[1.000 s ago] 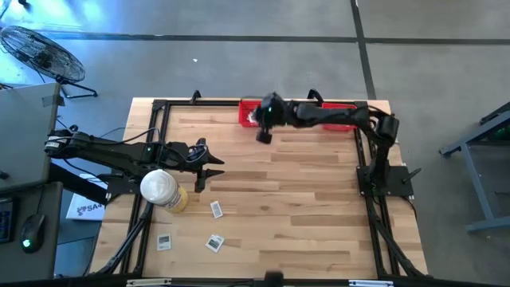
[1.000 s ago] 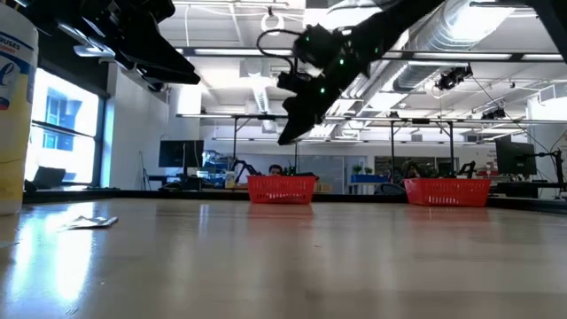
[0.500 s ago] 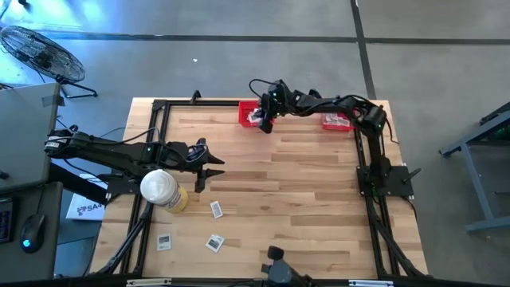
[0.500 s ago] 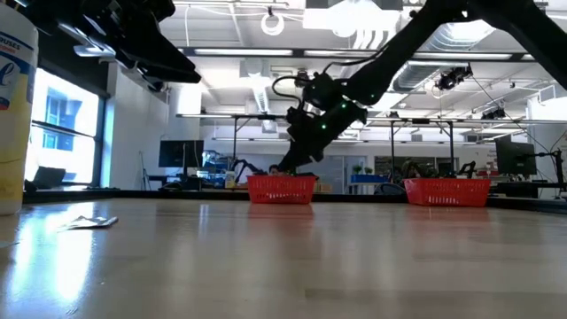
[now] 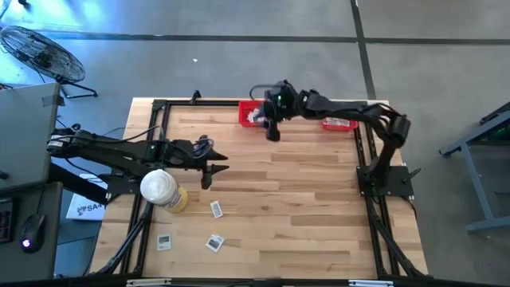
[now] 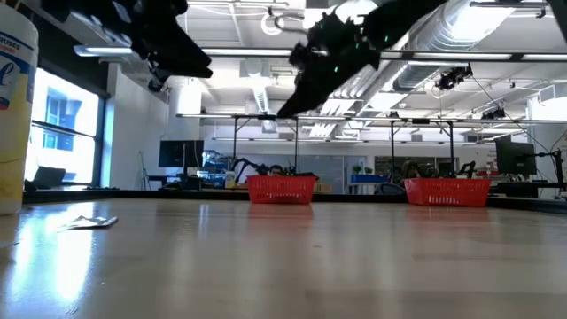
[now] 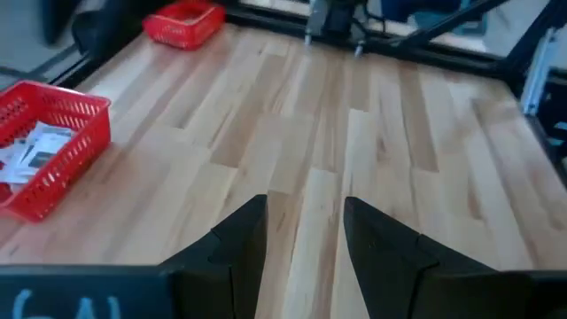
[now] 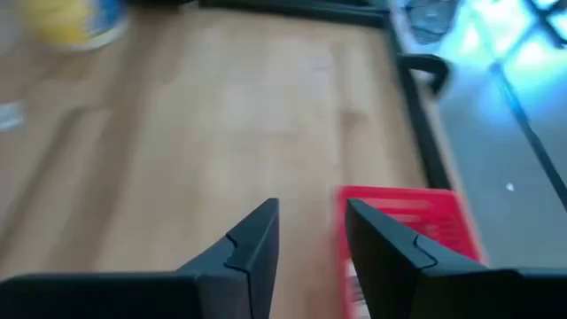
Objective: Pick & Place First Aid Supplies
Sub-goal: Put the ointment pack into the right red bin
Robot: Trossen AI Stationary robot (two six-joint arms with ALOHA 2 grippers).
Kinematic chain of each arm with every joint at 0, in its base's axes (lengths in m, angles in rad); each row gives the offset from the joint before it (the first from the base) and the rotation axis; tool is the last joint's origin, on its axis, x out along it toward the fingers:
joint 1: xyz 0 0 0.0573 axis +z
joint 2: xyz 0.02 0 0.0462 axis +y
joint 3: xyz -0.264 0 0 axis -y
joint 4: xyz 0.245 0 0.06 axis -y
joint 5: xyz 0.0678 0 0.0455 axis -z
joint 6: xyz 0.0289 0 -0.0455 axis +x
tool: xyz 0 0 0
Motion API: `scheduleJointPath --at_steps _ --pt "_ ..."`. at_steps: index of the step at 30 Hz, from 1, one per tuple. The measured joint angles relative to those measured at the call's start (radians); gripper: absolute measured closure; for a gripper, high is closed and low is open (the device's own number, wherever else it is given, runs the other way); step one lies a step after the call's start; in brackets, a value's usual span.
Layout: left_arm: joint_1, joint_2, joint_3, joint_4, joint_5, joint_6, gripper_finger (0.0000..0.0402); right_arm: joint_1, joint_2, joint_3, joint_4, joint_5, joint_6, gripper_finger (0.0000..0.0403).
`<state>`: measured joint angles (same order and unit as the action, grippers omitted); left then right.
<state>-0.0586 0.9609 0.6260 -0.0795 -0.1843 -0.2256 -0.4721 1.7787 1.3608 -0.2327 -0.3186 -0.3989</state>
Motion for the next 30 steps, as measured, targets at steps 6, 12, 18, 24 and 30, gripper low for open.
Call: scheduleJointPath --at_steps 6,12,18,24,30 --pt "0.077 0.155 0.185 -0.366 0.073 -0.02 0.0252 0.15 -0.135 -0.024 -0.152 0.186 -0.037 0.0277" --pt "0.047 0.254 0.271 -0.641 0.142 -0.023 0.0252 0.242 -0.303 -0.242 -0.096 0.306 0.05 0.0277" --pt "-0.084 0.331 0.272 -0.648 0.184 -0.033 0.0252 0.299 -0.482 -0.548 0.134 0.332 0.189 0.0277" --pt "-0.164 0.464 0.272 -0.643 0.25 0.091 0.0252 0.373 -0.579 -0.783 0.445 0.346 0.318 0.0277" --pt "-0.191 0.572 0.272 -0.613 0.268 0.285 0.0252 0.445 -0.592 -0.873 0.616 0.367 0.382 0.0277"
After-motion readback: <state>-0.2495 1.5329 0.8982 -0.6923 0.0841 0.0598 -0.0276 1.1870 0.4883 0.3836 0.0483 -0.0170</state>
